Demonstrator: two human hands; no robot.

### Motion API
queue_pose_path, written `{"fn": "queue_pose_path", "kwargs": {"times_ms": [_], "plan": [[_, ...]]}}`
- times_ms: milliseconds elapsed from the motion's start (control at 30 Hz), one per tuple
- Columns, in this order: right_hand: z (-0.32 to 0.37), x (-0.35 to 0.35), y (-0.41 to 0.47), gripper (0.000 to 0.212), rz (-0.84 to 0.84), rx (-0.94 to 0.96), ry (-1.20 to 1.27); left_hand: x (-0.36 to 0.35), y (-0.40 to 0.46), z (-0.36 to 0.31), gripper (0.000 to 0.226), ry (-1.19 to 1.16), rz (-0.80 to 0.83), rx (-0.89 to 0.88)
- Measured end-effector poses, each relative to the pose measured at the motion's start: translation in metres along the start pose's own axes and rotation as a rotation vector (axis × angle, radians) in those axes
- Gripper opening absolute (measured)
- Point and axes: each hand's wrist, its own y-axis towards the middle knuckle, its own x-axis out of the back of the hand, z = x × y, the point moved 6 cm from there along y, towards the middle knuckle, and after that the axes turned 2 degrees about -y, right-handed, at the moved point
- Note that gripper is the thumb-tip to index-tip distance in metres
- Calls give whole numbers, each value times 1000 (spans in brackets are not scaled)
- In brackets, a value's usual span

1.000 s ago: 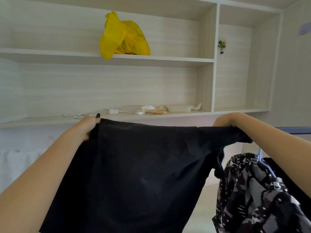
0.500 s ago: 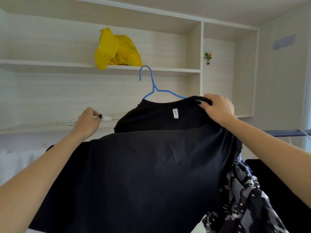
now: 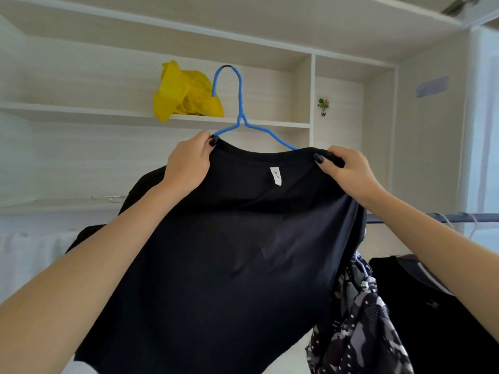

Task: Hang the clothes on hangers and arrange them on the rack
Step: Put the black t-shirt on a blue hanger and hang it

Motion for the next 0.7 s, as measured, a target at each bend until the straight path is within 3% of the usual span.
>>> {"fn": "queue_pose_path", "kwargs": {"times_ms": [200,400,567,700], "plan": [[25,20,-15,31,31,-2,68,41,-13,-40,26,102,-98,-76],[77,37,-30,28,53,77,39,87,-24,-85,22,58,-108,-159],[123,49,-59,24,139,131,86,121,-45,-114,23,1,-64,-179],[136,55,-86,26,315,2,161,128,-72,-111,21,-63,44,-97]]}}
